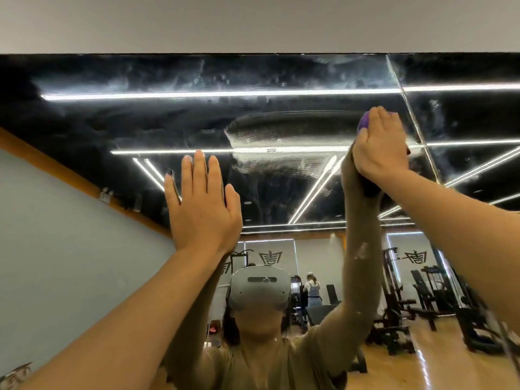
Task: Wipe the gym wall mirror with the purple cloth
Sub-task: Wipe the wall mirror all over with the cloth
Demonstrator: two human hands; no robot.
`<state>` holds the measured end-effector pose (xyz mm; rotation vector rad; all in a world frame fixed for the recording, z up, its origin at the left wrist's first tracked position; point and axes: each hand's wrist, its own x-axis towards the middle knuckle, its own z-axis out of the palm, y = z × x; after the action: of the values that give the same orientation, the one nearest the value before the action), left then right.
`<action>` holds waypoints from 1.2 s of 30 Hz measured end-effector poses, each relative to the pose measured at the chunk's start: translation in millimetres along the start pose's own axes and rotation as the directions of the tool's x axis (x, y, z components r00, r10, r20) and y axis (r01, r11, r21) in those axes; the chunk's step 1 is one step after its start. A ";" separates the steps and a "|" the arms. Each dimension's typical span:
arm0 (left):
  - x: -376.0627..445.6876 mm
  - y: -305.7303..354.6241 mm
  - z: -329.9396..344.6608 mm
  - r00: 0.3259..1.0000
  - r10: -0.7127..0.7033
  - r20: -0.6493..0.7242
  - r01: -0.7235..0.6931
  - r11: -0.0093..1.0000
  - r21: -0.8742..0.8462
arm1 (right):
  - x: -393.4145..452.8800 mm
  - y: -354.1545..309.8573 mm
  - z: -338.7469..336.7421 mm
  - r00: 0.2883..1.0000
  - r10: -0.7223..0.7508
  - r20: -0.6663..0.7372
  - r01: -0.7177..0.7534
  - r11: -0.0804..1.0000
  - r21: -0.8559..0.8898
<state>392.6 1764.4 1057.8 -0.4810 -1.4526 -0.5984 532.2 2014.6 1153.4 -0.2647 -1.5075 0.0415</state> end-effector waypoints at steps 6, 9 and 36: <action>0.2 -3.5 -2.3 1.000 -0.006 0.000 0.006 0.998 -0.067 | -42.8 -131.2 41.5 0.880 -0.461 0.111 0.453 0.887 0.090; 1.3 -3.1 -2.3 1.000 -0.001 -0.022 -0.001 0.996 -0.087 | -44.9 -145.1 43.8 0.815 -0.563 0.136 0.554 0.826 0.100; 1.0 -11.0 -8.8 0.995 0.065 0.080 -0.058 0.995 -0.085 | -23.5 -140.7 38.7 0.899 -0.422 0.117 0.413 0.906 0.090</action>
<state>392.3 1750.3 1057.6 -0.6198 -1.4902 -0.5964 473.1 1879.2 1159.9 0.1213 -1.6672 -0.2410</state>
